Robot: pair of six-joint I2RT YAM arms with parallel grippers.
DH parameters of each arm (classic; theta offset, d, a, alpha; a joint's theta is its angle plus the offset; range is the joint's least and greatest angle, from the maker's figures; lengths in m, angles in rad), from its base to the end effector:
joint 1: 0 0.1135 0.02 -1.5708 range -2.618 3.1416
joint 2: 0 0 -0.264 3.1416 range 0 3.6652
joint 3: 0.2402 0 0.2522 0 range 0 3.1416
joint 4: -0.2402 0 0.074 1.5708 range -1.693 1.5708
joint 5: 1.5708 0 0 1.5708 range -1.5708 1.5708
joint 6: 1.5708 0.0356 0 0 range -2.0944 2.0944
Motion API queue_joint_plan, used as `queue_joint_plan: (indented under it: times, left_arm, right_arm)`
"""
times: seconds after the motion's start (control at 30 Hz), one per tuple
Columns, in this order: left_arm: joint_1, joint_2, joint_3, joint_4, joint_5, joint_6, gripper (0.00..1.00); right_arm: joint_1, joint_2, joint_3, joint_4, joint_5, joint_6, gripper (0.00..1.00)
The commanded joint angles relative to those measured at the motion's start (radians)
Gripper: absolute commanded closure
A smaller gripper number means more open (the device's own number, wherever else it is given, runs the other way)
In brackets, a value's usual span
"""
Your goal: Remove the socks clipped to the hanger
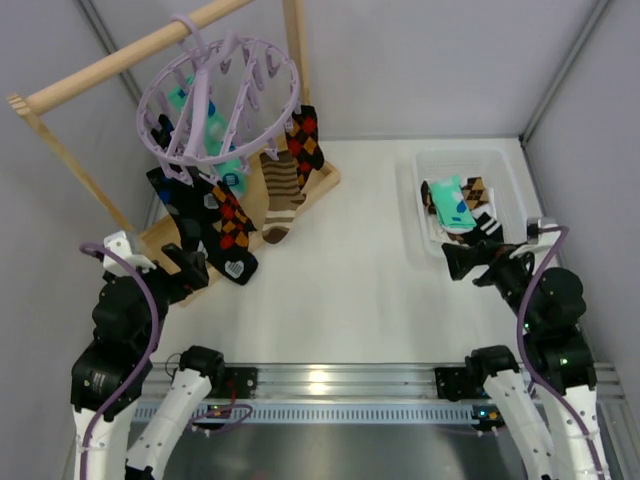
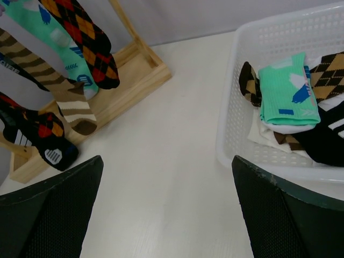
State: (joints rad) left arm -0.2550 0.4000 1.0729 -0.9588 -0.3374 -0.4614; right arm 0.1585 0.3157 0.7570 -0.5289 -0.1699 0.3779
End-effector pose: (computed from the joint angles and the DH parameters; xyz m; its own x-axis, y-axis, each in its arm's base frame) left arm 0.0361 0.0028 0.3856 -0.2135 -0.3785 -0.9007 -0.1835 0.9210 -0.3435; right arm 0.0717 0.0176 0.3448 -0.1991 0.3365 -0.9204 -0.2673 0.8850 0.3813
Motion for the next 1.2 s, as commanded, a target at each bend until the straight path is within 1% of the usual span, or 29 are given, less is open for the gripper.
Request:
queue_joint_plan:
  times: [0.0,0.07,0.1,0.13,0.17,0.2,0.23,0.27,0.3,0.33,0.37,0.4,0.43,0.47,0.5,0.53,0.57,0.6,0.67,0.7,0.83,0.87,0.9,0.97,1.07,1.17]
  left_arm:
    - [-0.001,0.016,0.021,0.005,-0.017,-0.034,0.02]
    - [-0.001,0.023,0.022,0.005,-0.015,-0.036,0.02]
    - [-0.001,0.026,0.024,0.006,-0.014,-0.036,0.02]
    - [-0.001,0.031,0.025,0.005,0.006,-0.034,0.02]
    - [-0.001,0.037,0.027,0.006,0.017,-0.034,0.02]
    - [-0.001,0.039,0.028,0.006,0.032,-0.033,0.02]
    - [-0.001,0.042,0.033,0.005,0.044,-0.031,0.02]
    - [-0.001,0.045,0.036,0.005,0.072,-0.029,0.02]
    - [-0.001,0.045,0.038,0.005,0.089,-0.026,0.02]
    - [-0.001,0.046,0.039,0.006,0.106,-0.023,0.02]
    - [-0.001,0.045,0.045,0.006,0.139,-0.02,0.02]
    - [-0.001,0.046,0.047,0.008,0.156,-0.019,0.02]
    - [-0.001,0.046,0.048,0.008,0.175,-0.008,0.02]
    - [-0.001,0.048,0.055,0.009,0.193,-0.003,0.02]
    - [-0.001,0.045,0.058,0.009,0.228,0.003,0.02]
    - [-0.001,0.046,0.058,0.009,0.244,0.015,0.02]
    - [-0.001,0.045,0.064,0.011,0.262,0.021,0.02]
    - [-0.001,0.045,0.067,0.012,0.302,0.029,0.02]
    - [-0.001,0.042,0.07,0.012,0.333,0.044,0.02]
    - [-0.001,0.04,0.074,0.014,0.392,0.052,0.02]
    - [-0.001,0.051,0.085,0.022,0.489,0.084,0.02]
    - [-0.001,0.051,0.088,0.02,0.503,0.089,0.02]
    - [-0.001,0.053,0.096,0.023,0.52,0.096,0.02]
    - [-0.001,0.054,0.105,0.028,0.552,0.101,0.02]
    - [-0.001,0.06,0.119,0.034,0.557,0.106,0.02]
    - [-0.001,0.066,0.127,0.034,0.557,0.102,0.02]
  right_arm:
    - [-0.011,0.02,-0.072,0.134,-0.02,0.051,0.01]
    - [-0.011,0.031,-0.108,0.252,-0.089,0.075,0.01]
    - [-0.011,0.06,-0.16,0.329,-0.144,0.094,0.01]
    - [-0.011,0.086,-0.191,0.501,-0.271,0.149,0.01]
    - [-0.011,0.12,-0.221,0.633,-0.339,0.185,0.01]
    - [-0.01,0.208,-0.281,0.75,-0.399,0.232,0.01]
    - [-0.011,0.264,-0.301,0.861,-0.481,0.331,0.01]
    - [-0.005,0.325,-0.314,1.071,-0.508,0.361,0.01]
    - [0.006,0.442,-0.306,1.131,-0.52,0.368,0.01]
    - [0.025,0.503,-0.288,1.177,-0.52,0.311,0.01]
    - [0.092,0.557,-0.257,1.152,-0.499,0.253,0.01]
    - [0.14,0.663,-0.169,1.1,-0.468,0.18,0.01]
    - [0.191,0.719,-0.118,1.056,-0.398,0.016,0.0]
    - [0.288,0.776,-0.066,1.016,-0.366,-0.055,0.0]
    - [0.329,0.889,0.017,0.991,-0.346,-0.104,0.01]
    - [0.369,0.948,0.053,1.009,-0.364,-0.153,0.01]
    - [0.375,1.005,0.08,1.047,-0.385,-0.158,0.01]
    - [0.377,1.111,0.134,1.111,-0.405,-0.16,0.01]
    - [0.377,1.216,0.198,1.164,-0.463,-0.157,0.01]
    - [0.378,1.32,0.273,1.181,-0.488,-0.157,0.01]
    - [0.415,1.545,0.454,1.25,-0.595,-0.13,0.05]
    - [0.424,1.583,0.49,1.236,-0.602,-0.126,0.05]
    - [0.434,1.646,0.572,1.209,-0.608,-0.134,0.08]
    - [0.47,1.695,0.663,1.167,-0.622,-0.171,0.08]
    - [0.519,1.754,0.728,1.185,-0.651,-0.178,0.09]
    - [0.547,1.789,0.748,1.24,-0.626,-0.172,0.16]
